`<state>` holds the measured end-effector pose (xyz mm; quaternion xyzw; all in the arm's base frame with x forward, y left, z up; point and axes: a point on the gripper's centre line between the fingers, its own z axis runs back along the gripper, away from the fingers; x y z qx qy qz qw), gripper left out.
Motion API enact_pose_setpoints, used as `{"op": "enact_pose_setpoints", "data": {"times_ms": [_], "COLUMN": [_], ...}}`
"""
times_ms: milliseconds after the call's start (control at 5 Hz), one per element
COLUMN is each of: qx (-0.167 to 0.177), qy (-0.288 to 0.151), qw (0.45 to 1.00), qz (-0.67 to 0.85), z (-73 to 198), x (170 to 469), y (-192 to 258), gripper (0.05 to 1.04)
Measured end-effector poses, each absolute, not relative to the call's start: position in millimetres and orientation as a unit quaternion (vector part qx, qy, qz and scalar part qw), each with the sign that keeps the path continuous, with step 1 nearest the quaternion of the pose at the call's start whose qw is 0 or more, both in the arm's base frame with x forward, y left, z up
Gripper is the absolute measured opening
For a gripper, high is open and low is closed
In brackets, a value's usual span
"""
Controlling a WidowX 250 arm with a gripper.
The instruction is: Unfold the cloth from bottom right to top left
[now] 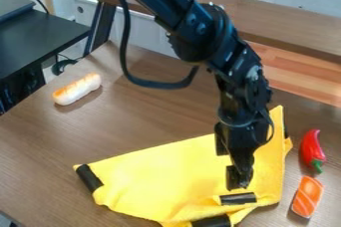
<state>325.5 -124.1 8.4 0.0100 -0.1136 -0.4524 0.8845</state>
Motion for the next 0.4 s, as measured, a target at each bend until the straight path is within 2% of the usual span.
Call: {"op": "enact_pose_setpoints", "data": {"times_ms": [400], "qx": [-0.001], "qy": [-0.097], "qw": [0.877], "qz": [-0.471], "z": [-5.4], "x": [312.7], "y": [-131.6], "gripper": [1.001]}}
